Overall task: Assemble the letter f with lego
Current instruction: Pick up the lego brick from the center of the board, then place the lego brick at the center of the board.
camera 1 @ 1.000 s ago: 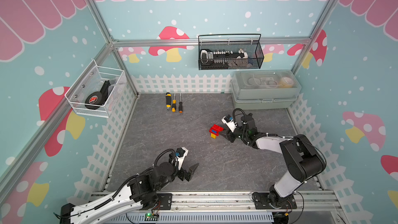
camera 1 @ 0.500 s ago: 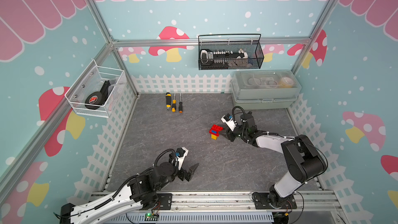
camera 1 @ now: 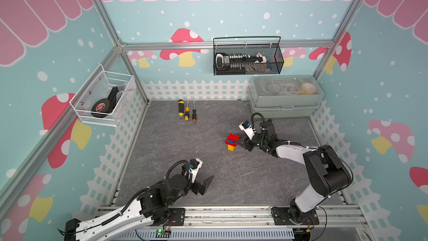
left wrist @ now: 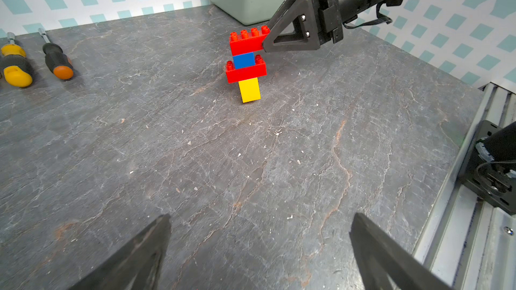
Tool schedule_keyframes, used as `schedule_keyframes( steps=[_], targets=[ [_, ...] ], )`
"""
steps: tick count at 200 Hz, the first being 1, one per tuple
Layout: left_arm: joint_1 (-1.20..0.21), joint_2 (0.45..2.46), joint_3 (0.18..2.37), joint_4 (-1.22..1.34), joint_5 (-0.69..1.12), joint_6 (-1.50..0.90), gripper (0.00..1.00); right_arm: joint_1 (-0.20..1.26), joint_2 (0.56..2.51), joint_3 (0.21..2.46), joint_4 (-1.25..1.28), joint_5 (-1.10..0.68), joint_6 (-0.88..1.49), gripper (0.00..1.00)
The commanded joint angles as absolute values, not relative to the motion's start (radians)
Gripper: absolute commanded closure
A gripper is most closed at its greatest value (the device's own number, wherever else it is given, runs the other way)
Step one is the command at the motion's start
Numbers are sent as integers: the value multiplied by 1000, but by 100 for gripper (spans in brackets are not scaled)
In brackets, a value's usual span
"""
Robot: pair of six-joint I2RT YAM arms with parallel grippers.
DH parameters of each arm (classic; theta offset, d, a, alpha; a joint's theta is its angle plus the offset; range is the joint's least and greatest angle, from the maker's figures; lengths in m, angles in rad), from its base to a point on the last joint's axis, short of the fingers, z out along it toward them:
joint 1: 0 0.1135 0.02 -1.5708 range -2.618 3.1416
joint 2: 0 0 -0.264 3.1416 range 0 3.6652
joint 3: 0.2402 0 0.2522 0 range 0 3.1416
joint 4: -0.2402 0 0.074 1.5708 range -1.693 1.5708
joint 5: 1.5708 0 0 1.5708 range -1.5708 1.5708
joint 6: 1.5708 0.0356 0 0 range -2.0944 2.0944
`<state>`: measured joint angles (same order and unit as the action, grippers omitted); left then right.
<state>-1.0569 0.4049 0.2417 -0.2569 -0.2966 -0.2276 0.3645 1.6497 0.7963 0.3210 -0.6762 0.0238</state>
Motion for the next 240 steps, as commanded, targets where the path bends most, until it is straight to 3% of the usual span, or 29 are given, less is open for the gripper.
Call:
schedule_keyframes(
  steps=[1,133,162,196,240],
  targets=[
    [-1064,401,245,-244,-310,-219,1,351,1642,818,369,-740,81,64],
    [-1064,389,242,-245,-306,-218,1,295,1733,894,449,-1069,432,65],
    [-1065,388,242,-245,-304,-218,1,293,1715,922,294,-1091,442,66],
    [-1065,386,241,-246,-302,-217,1,292,1650,992,-61,-979,255,66],
    [-1063,385,242,-246,-298,-216,1,291,1717,995,-63,-1003,332,67]
  ],
)
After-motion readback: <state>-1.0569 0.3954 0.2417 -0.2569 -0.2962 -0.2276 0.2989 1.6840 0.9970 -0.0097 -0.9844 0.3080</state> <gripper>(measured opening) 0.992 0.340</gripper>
